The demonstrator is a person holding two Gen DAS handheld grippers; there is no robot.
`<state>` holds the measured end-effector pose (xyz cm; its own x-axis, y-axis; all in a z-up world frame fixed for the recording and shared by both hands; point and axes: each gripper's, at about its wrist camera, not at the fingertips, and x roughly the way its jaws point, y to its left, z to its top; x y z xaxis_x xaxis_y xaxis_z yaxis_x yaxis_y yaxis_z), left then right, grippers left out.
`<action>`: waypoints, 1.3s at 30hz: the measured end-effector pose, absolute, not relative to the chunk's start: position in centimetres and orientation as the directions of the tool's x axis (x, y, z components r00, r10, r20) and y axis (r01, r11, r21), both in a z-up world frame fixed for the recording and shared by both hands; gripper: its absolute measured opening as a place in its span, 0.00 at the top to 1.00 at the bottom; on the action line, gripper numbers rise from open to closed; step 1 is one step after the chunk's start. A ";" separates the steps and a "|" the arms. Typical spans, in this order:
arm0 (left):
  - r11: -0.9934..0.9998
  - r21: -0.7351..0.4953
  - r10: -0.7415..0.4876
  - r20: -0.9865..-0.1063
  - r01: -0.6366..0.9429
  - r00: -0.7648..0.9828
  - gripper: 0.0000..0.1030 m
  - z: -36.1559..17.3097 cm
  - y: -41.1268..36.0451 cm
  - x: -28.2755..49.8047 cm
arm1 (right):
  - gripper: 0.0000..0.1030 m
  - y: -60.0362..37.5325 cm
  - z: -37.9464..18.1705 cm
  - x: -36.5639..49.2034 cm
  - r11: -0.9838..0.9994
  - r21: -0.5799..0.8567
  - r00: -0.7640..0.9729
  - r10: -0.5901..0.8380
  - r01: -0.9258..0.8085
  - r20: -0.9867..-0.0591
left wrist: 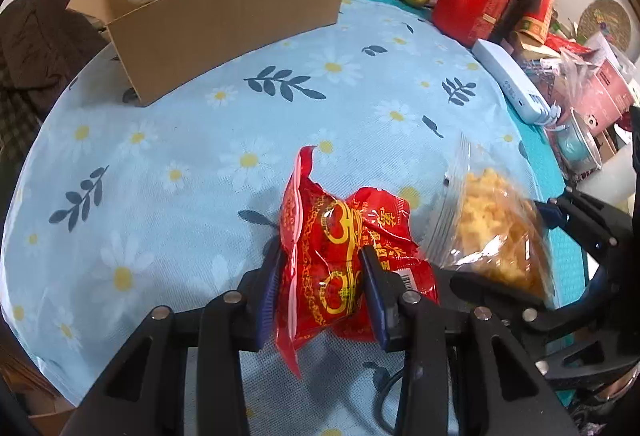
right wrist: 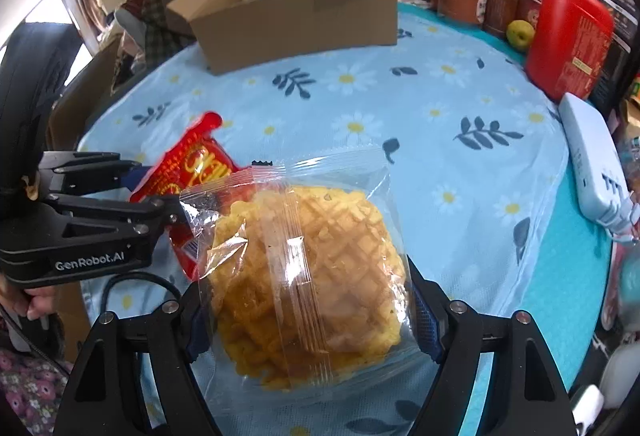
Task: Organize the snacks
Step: 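Lift the red snack bag and wrapped waffle off the table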
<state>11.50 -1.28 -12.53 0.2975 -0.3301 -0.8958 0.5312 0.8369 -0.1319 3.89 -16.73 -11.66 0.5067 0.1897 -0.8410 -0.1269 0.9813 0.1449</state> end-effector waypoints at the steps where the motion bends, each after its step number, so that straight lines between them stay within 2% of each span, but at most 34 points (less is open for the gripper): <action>1: 0.837 -0.125 -0.326 -0.896 0.533 0.301 0.63 -12.5 -1.5 11.4 | 0.23 -16.6 -11.8 3.9 0.983 0.132 0.504 0.179 -0.126 -0.845; 16: 0.851 -0.123 -0.333 -0.878 0.511 0.344 0.63 -12.8 -1.7 11.1 | 0.21 -15.8 -12.7 4.1 0.987 0.060 0.512 0.129 -0.151 -0.849; 22: 0.853 -0.119 -0.329 -0.879 0.507 0.346 0.64 -12.6 -1.7 11.0 | 0.24 -16.1 -12.6 3.9 0.987 0.081 0.523 0.142 -0.138 -0.840; 28: 0.847 -0.145 -0.357 -0.868 0.512 0.345 0.65 -11.5 -1.4 10.6 | 0.25 -16.7 -11.9 3.6 0.982 0.137 0.538 0.185 -0.129 -0.822; 36: 0.854 -0.158 -0.382 -0.837 0.496 0.392 0.65 -9.5 -0.7 10.6 | 0.25 -16.2 -10.0 3.4 0.979 0.109 0.586 0.189 -0.170 -0.788; 39: 0.853 -0.178 -0.406 -0.817 0.490 0.409 0.68 -8.5 -0.2 10.6 | 0.25 -15.9 -8.9 3.6 0.976 0.103 0.609 0.201 -0.192 -0.767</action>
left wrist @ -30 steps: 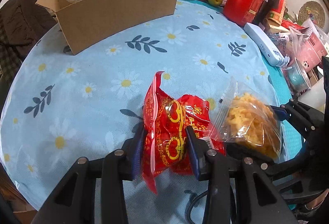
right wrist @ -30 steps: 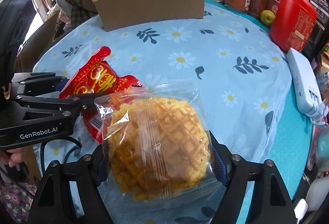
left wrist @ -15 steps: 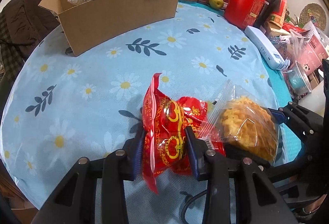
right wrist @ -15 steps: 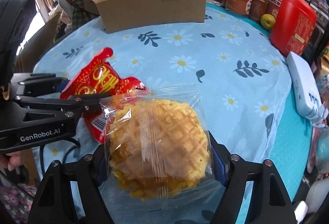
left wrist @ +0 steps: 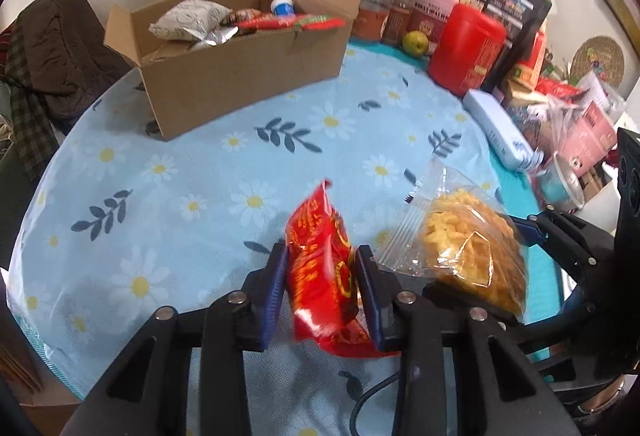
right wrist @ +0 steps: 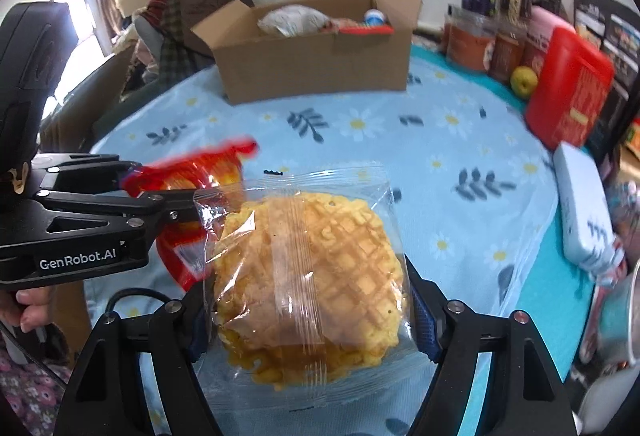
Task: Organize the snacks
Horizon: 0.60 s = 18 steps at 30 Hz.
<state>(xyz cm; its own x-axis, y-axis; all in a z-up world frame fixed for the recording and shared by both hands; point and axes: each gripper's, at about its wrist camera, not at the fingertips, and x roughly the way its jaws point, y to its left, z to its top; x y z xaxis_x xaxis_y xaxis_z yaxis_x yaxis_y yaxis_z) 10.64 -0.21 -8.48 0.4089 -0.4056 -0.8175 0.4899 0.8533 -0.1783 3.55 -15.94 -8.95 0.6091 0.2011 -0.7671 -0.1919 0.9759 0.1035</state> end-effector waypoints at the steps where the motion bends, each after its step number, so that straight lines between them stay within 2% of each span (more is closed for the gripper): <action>1: 0.853 -0.180 -0.410 -0.812 0.490 0.415 0.71 -8.2 -0.1 10.6 | 0.25 -15.8 -8.7 3.6 0.974 0.108 0.613 0.209 -0.199 -0.762; 2: 0.854 -0.172 -0.411 -0.802 0.491 0.433 0.77 -7.8 0.0 10.6 | 0.25 -15.7 -8.3 3.7 0.972 0.113 0.619 0.220 -0.207 -0.754; 5: 0.858 -0.140 -0.396 -0.793 0.494 0.463 0.77 -7.4 -0.1 10.9 | 0.25 -15.3 -7.7 4.2 0.968 0.111 0.630 0.233 -0.227 -0.741; 10: 0.858 -0.131 -0.362 -0.840 0.496 0.404 0.77 -9.5 -0.3 11.7 | 0.25 -15.1 -8.4 4.7 0.978 0.072 0.622 0.181 -0.197 -0.762; 18: 0.849 -0.132 -0.373 -0.835 0.511 0.404 0.69 -10.3 -0.6 11.7 | 0.25 -16.8 -10.2 4.0 0.982 0.133 0.573 0.184 -0.131 -0.799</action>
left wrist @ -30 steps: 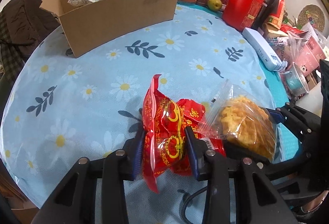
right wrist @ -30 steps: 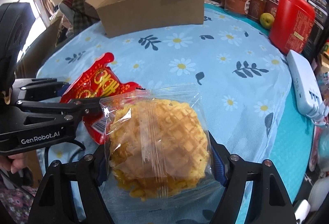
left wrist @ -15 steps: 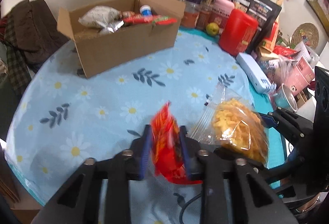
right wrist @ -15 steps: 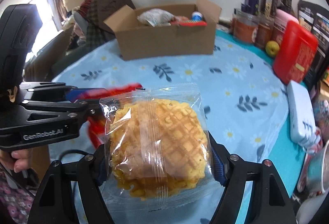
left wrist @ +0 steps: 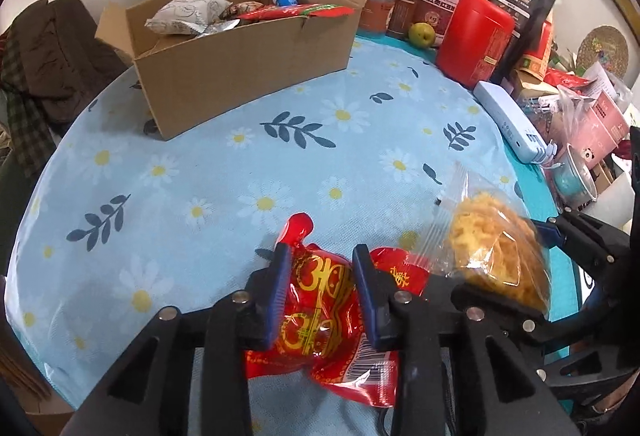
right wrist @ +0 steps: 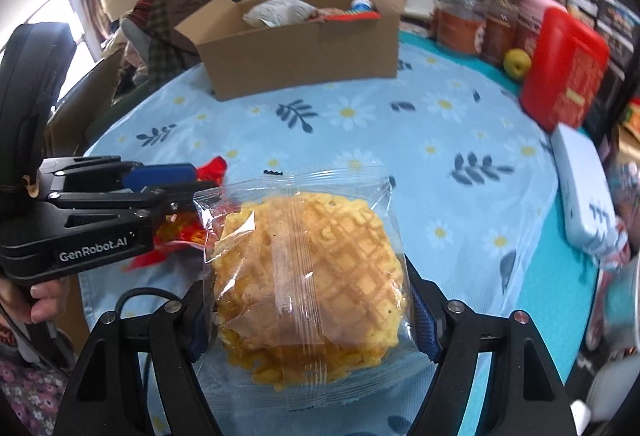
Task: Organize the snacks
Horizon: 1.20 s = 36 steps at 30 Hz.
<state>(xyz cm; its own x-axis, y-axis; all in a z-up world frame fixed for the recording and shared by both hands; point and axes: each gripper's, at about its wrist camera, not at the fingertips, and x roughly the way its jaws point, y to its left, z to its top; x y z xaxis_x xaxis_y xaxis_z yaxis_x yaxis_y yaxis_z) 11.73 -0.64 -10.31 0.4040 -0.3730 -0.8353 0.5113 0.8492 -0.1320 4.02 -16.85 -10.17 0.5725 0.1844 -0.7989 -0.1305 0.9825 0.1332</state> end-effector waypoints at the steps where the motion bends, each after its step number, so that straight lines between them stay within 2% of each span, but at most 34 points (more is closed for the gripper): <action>1: 0.849 -0.127 -0.369 -0.837 0.513 0.404 0.69 -10.3 -0.7 11.7 | 0.25 -17.0 -10.3 4.0 0.983 0.137 0.569 0.183 -0.123 -0.801; 4: 0.846 -0.118 -0.367 -0.836 0.519 0.408 0.68 -10.3 -0.9 11.7 | 0.25 -17.3 -10.4 3.9 0.983 0.146 0.567 0.183 -0.111 -0.803; 5: 0.845 -0.113 -0.365 -0.836 0.523 0.409 0.60 -10.4 -1.0 11.6 | 0.25 -17.3 -10.4 3.9 0.983 0.147 0.566 0.184 -0.110 -0.804; 11: 0.847 -0.103 -0.355 -0.840 0.522 0.411 0.59 -10.7 -1.3 11.7 | 0.25 -17.4 -10.5 3.9 0.982 0.150 0.561 0.187 -0.111 -0.806; 16: 0.862 -0.148 -0.369 -0.839 0.484 0.400 0.59 -10.0 -0.6 11.9 | 0.25 -17.6 -10.6 3.9 0.980 0.167 0.556 0.200 -0.110 -0.807; 19: 0.873 -0.111 -0.333 -0.847 0.475 0.414 0.59 -9.9 -0.2 12.0 | 0.24 -17.7 -10.6 4.0 0.979 0.174 0.550 0.204 -0.107 -0.810; 21: 0.874 -0.102 -0.325 -0.850 0.475 0.414 0.52 -10.0 0.0 12.2 | 0.24 -17.7 -10.7 4.0 0.978 0.178 0.545 0.208 -0.108 -0.812; 23: 0.880 -0.084 -0.301 -0.859 0.467 0.413 0.28 -10.4 0.2 12.5 | 0.24 -17.7 -10.9 4.1 0.977 0.184 0.542 0.213 -0.107 -0.813; 24: 0.882 -0.086 -0.299 -0.862 0.463 0.410 0.26 -10.7 0.3 12.6 | 0.24 -17.7 -10.9 4.2 0.977 0.186 0.540 0.214 -0.107 -0.814; 30: 0.861 -0.235 -0.383 -0.883 0.450 0.272 0.26 -12.6 0.8 12.8 | 0.24 -17.8 -11.0 4.2 0.976 0.188 0.535 0.218 -0.111 -0.816; 36: 0.840 -0.191 -0.389 -0.865 0.508 0.317 0.26 -12.8 0.1 11.2 | 0.24 -17.7 -11.3 4.2 0.977 0.178 0.530 0.212 -0.115 -0.821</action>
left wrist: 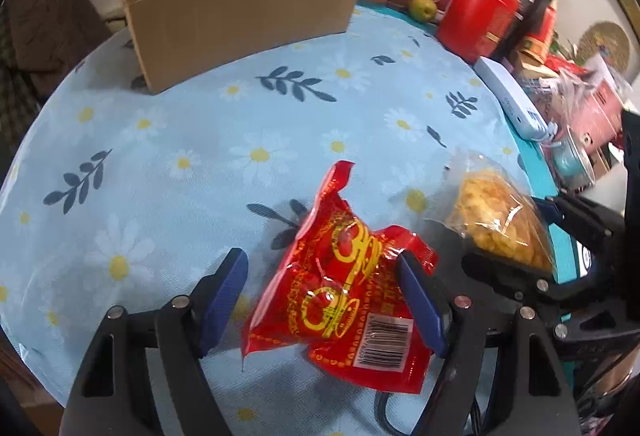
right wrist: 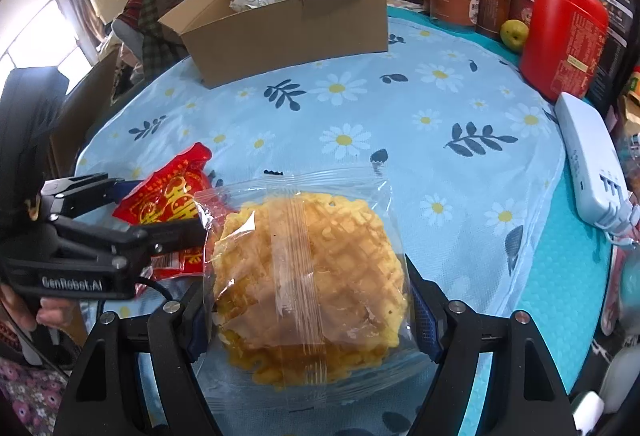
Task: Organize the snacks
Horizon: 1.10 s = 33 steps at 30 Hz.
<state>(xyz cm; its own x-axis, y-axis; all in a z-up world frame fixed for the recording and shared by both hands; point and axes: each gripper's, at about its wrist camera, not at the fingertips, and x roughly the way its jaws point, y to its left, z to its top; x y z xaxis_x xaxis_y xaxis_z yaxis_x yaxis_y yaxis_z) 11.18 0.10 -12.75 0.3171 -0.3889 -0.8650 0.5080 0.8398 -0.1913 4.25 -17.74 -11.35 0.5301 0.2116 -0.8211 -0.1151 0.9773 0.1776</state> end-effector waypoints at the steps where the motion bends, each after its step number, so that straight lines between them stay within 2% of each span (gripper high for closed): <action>1: 0.838 -0.200 -0.403 -0.855 0.508 0.327 0.27 -12.8 0.2 11.0 | 0.24 -17.7 -11.4 4.3 0.978 0.176 0.529 0.211 -0.115 -0.822; 4: 0.834 -0.192 -0.411 -0.842 0.517 0.350 0.54 -12.7 0.3 10.9 | 0.24 -17.8 -11.5 4.4 0.978 0.177 0.527 0.209 -0.112 -0.824; 5: 0.831 -0.184 -0.412 -0.837 0.525 0.359 0.59 -12.6 0.3 10.8 | 0.24 -17.8 -11.5 4.4 0.978 0.178 0.527 0.210 -0.111 -0.824; 6: 0.831 -0.182 -0.412 -0.837 0.525 0.361 0.61 -12.6 0.2 10.8 | 0.24 -17.9 -11.5 4.4 0.978 0.180 0.525 0.210 -0.109 -0.824; 19: 0.830 -0.229 -0.453 -0.809 0.508 0.375 0.62 -10.9 0.9 10.9 | 0.25 -17.9 -10.7 4.1 0.975 0.197 0.564 0.221 -0.105 -0.795; 29: 0.834 -0.228 -0.474 -0.762 0.503 0.441 0.65 -8.7 1.9 10.9 | 0.25 -17.2 -9.3 4.6 0.974 0.182 0.592 0.229 -0.139 -0.773; 33: 0.838 -0.221 -0.465 -0.768 0.499 0.440 0.65 -9.0 1.9 11.2 | 0.25 -16.8 -8.9 4.9 0.974 0.168 0.597 0.225 -0.150 -0.771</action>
<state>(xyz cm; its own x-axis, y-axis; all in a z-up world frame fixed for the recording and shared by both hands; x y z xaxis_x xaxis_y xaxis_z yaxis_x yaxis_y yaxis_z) 11.17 1.91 -8.95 0.4403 -0.4647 -0.7683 0.4986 0.8381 -0.2212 4.85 -16.79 -8.92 0.5965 0.2246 -0.7705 -0.1496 0.9743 0.1683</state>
